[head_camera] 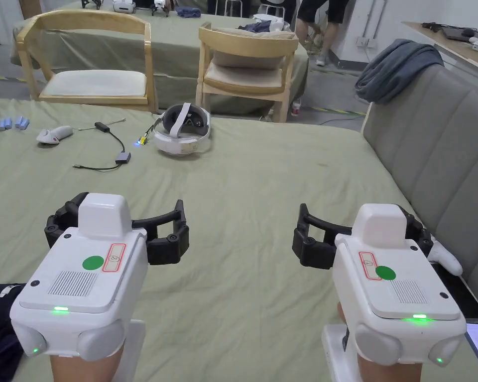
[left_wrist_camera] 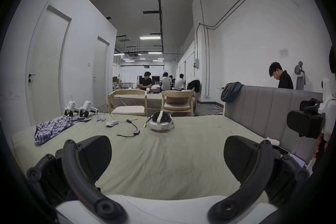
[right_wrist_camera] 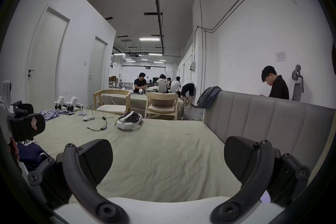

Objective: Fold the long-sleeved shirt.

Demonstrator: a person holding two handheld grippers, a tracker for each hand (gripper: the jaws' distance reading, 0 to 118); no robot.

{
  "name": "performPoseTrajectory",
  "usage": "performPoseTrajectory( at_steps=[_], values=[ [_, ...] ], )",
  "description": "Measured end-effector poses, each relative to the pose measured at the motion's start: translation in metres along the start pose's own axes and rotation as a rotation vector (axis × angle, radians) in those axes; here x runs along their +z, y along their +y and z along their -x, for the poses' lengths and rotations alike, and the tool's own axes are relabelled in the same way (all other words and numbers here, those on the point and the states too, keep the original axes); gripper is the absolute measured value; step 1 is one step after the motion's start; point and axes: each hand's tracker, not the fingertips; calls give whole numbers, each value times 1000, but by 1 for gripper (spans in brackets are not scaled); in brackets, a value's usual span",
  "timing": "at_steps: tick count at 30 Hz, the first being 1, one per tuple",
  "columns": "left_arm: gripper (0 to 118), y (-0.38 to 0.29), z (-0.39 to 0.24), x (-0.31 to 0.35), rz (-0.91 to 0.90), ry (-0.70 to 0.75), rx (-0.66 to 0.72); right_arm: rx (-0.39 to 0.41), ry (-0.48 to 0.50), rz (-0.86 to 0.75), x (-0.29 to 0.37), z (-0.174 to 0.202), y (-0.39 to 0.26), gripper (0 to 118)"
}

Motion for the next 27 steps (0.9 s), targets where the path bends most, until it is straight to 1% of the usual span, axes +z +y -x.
performPoseTrajectory(
  at_steps=[6, 10, 17, 27],
  values=[
    [111, 0, -6, -4, 10, 16, -36, -8, -9, 15, -1, -3, -1, 118],
    [111, -1, -6, -7, 15, -2, -16, -13, -5, 13, 1, -4, 0, 118],
    [111, -1, -9, -6, 20, -13, -31, -9, -5, 18, 2, -4, 1, 118],
    [111, 0, -4, -4, 7, 7, -45, -3, -11, 17, 2, -4, -1, 118]
  ],
)
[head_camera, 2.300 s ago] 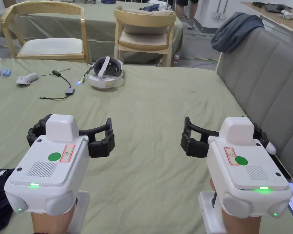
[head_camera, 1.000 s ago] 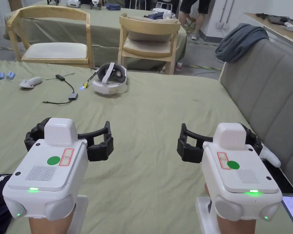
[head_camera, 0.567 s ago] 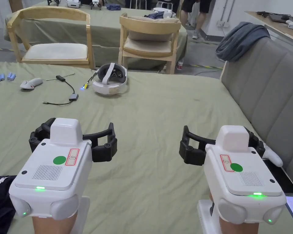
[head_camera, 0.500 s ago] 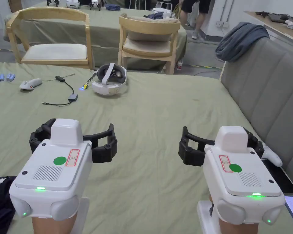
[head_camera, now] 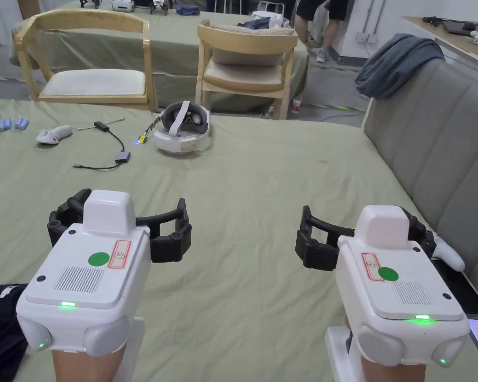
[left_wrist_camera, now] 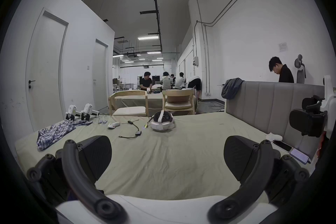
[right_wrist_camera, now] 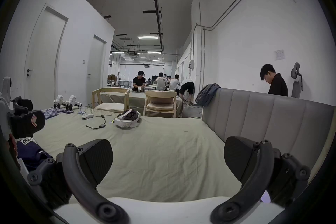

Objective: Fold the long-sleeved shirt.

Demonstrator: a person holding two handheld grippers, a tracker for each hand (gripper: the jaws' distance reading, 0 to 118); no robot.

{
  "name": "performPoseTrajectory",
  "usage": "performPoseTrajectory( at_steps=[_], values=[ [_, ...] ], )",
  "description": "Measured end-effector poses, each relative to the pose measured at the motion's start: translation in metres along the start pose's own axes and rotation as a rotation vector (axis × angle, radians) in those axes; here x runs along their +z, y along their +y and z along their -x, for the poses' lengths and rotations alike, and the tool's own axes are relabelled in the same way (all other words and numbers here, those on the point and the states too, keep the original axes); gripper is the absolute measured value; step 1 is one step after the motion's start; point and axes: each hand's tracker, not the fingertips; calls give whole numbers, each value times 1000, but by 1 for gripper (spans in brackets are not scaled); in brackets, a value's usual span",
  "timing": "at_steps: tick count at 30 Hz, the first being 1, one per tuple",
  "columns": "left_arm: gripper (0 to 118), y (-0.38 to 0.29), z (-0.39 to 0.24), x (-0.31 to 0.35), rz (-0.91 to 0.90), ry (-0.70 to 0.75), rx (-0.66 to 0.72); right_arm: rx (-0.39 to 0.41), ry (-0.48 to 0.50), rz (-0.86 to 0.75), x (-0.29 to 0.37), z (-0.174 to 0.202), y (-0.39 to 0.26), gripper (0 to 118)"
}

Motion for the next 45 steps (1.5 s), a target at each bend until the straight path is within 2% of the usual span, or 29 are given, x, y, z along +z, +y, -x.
performPoseTrajectory(
  at_steps=[20, 45],
  values=[
    [111, -3, -4, -3, 10, -13, -17, -21, -22, 1, -1, -7, 0, 118],
    [111, -7, 5, -8, 23, 17, 0, 5, -9, 5, -14, -1, -1, 118]
  ],
)
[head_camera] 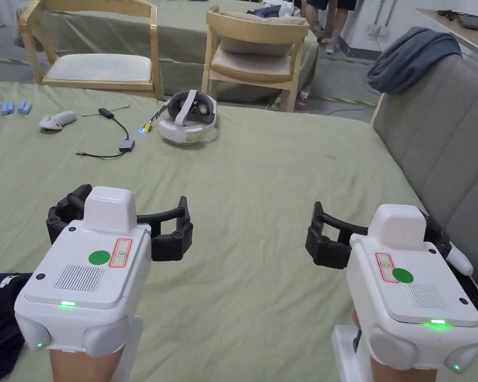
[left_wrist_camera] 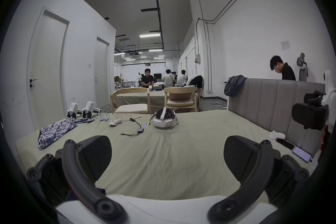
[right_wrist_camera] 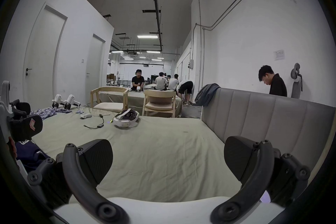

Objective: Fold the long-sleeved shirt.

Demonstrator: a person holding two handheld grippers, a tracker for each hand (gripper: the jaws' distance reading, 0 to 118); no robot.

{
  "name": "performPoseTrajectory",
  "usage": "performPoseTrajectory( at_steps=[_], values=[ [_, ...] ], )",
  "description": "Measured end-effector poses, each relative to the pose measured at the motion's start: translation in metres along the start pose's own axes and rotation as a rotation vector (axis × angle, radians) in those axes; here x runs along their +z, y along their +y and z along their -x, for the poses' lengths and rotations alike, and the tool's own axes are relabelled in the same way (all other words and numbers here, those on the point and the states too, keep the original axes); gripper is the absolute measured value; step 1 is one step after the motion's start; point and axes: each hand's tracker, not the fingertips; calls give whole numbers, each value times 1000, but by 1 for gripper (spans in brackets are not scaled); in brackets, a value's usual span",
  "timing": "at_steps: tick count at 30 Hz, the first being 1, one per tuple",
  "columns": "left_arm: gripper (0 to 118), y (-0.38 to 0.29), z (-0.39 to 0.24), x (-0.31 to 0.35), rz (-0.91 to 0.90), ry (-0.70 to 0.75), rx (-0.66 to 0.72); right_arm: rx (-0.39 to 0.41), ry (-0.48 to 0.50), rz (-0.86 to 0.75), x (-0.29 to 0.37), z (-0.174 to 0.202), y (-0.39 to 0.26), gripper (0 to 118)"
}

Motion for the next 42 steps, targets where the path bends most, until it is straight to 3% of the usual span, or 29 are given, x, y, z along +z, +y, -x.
performPoseTrajectory(
  at_steps=[37, 39, 42],
  values=[
    [111, 0, -13, 2, -2, -27, -29, 4, -14, 26, -1, -6, -7, 118],
    [111, 1, -13, 2, -2, -32, -25, -21, 32, 49, -2, -6, -6, 118],
    [111, 1, -14, 3, -4, -38, -22, -127, 101, 94, -4, -10, -2, 118]
  ],
)
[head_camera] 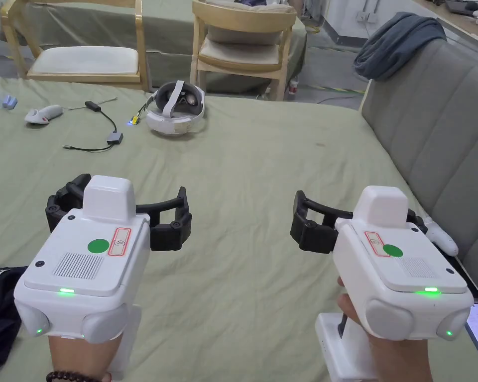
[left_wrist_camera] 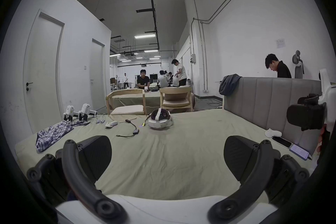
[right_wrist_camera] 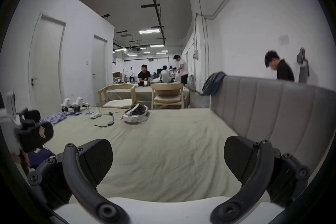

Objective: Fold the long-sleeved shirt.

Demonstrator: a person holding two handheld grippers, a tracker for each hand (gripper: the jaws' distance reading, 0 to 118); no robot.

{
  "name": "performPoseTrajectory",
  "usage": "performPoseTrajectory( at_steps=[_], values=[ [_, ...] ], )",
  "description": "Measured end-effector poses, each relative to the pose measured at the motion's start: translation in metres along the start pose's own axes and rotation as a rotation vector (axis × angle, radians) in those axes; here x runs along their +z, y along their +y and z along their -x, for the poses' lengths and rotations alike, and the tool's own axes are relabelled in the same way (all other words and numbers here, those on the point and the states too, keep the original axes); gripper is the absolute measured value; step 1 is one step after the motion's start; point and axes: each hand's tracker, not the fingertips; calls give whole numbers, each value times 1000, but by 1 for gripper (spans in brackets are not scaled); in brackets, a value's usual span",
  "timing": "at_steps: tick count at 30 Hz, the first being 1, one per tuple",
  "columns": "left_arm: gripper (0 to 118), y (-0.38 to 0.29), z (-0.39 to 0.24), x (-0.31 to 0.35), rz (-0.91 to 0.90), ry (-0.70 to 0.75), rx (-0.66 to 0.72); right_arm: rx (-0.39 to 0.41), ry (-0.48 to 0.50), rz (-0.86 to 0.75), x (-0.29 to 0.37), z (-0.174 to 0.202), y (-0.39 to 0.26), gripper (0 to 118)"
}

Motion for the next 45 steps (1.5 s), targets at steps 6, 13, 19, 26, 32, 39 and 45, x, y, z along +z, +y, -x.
performPoseTrajectory(
  at_steps=[6, 13, 19, 26, 32, 39, 45],
  values=[
    [111, 3, -1, 1, -8, -4, 1, -4, -161, 109, 0, 9, 14, 118],
    [111, 5, -1, 2, -12, -5, 9, 70, -138, 147, 0, 16, 8, 118],
    [111, 5, 0, 3, -10, -7, 7, 7, -131, 164, -1, 10, 11, 118],
    [111, 4, 1, 2, -6, -6, 19, 1, -128, 159, 3, 9, 18, 118],
    [111, 3, 0, 3, -3, -6, 16, -4, -144, 150, 0, 7, 17, 118],
    [111, 5, 1, 2, -4, -4, 16, -20, -207, 181, 0, 8, 15, 118],
    [111, 4, 0, 1, 0, -9, 14, 1, -224, 92, 0, 3, 10, 118]
  ],
)
